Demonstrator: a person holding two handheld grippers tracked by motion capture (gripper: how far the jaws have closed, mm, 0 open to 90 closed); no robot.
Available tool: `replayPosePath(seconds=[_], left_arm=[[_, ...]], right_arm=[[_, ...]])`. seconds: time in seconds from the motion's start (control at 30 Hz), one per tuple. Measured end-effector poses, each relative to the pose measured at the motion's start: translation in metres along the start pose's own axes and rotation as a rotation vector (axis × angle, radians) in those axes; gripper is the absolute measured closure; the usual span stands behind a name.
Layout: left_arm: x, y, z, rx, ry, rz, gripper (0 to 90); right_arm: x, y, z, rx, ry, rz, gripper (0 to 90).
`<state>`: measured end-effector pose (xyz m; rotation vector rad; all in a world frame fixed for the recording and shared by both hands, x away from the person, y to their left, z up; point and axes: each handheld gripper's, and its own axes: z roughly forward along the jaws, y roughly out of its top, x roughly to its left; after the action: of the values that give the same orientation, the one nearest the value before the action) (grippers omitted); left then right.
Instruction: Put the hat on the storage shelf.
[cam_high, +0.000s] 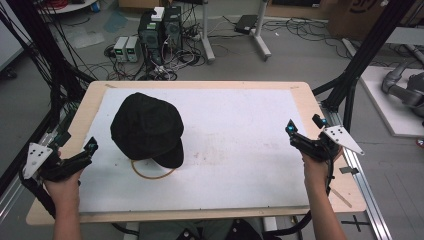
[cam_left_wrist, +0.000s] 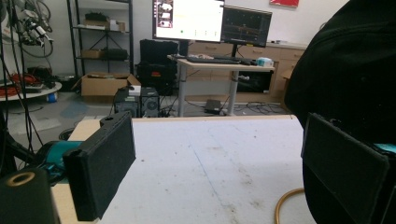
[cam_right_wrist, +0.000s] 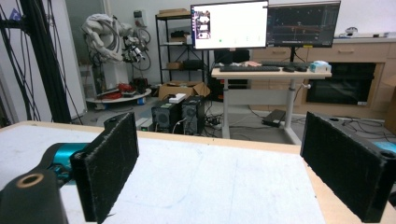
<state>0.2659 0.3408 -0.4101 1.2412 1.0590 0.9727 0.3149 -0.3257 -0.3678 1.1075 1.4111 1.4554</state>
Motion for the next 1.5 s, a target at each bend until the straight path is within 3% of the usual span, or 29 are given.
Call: replayPosePath(seconds=[0.27, 0.47, 0.57, 1.03, 1.5], left_arm=[[-0.001, 0.002, 0.001, -0.006, -0.004, 0.004, 10.3], [-0.003, 0.004, 0.003, -0.014, -0.010, 0.008, 10.3], [-0.003, 0.006, 0.004, -0.018, -0.013, 0.011, 10.3], [-0.008, 0.008, 0.010, -0.021, -0.031, 0.021, 10.3], [-0.009, 0.007, 0.014, -0.013, -0.038, 0.022, 10.3]], right_arm=[[-0.003, -0.015, -0.001, 0.007, -0.004, 0.016, 11.0], [-0.005, -0.029, -0.002, 0.010, -0.009, -0.020, 11.0], [-0.007, -0.034, -0.004, 0.020, -0.025, -0.012, 11.0], [-0.010, -0.036, -0.014, -0.023, -0.030, 0.006, 11.0], [-0.011, -0.036, -0.016, -0.017, -0.025, 0.006, 11.0]])
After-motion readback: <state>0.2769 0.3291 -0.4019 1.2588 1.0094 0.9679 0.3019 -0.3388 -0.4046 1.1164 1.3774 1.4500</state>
